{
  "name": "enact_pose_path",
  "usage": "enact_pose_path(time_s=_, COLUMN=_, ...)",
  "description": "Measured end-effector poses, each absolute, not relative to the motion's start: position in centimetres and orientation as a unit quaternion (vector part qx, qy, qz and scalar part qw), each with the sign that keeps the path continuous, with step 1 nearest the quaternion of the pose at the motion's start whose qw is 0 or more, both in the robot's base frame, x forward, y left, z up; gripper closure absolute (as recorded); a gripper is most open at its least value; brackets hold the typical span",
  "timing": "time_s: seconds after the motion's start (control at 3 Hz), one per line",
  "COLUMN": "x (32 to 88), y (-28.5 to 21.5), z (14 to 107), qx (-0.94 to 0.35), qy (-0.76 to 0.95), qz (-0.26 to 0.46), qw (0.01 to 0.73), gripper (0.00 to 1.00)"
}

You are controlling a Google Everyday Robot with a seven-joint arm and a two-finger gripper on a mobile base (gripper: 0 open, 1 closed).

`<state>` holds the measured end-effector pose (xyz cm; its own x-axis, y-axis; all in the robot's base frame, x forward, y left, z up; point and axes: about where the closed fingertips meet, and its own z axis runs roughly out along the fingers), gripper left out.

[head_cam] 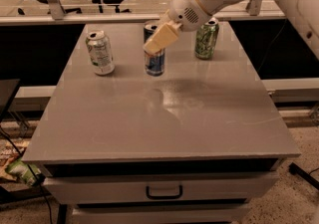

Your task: Move redbull can near 7up can

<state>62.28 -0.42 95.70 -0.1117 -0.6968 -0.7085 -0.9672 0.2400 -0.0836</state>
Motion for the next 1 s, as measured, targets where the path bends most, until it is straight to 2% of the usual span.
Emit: enact_pose_path(time_s=1.0, x=64.7, y=6.9, z=94.3, qx=-0.584, qy=0.712, qz=0.190, qw=0.340, gripper=1.00)
